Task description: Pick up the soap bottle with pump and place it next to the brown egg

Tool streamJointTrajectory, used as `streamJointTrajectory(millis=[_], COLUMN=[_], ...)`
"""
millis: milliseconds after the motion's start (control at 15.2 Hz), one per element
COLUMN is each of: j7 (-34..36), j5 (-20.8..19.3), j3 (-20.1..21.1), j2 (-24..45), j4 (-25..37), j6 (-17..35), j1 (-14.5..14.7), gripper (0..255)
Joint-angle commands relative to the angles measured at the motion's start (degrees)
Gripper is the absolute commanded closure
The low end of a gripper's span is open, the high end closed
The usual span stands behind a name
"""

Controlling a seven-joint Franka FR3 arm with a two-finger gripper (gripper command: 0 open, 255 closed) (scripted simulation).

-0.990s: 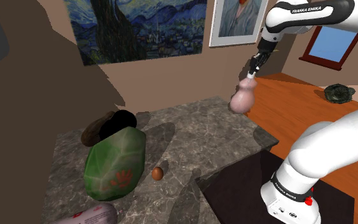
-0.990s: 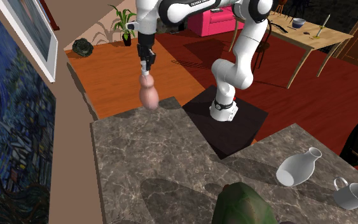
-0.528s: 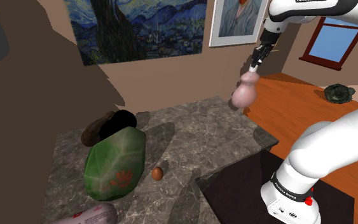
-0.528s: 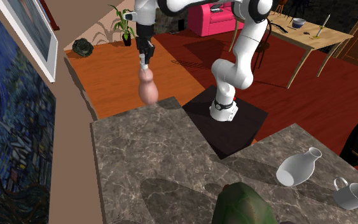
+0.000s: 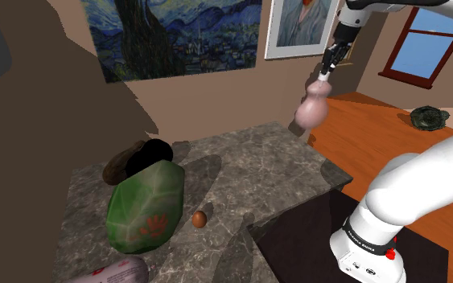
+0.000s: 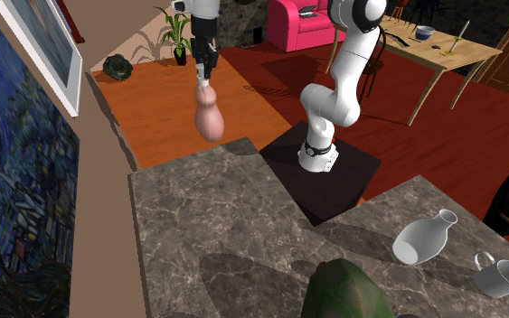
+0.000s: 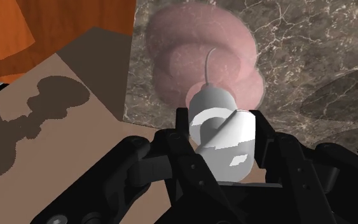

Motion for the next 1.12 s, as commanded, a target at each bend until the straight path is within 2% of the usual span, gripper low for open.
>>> streamJointTrajectory(millis=[0, 1056], j7=[-0.15, -1.62], j5=[0.23, 2.66], j3=[-0.01, -0.76], j2=[0.48, 6.42], j4=[1.89, 19.93], j6=[-1.36, -13.86], j1=[0.14, 1.4], gripper=[255, 255])
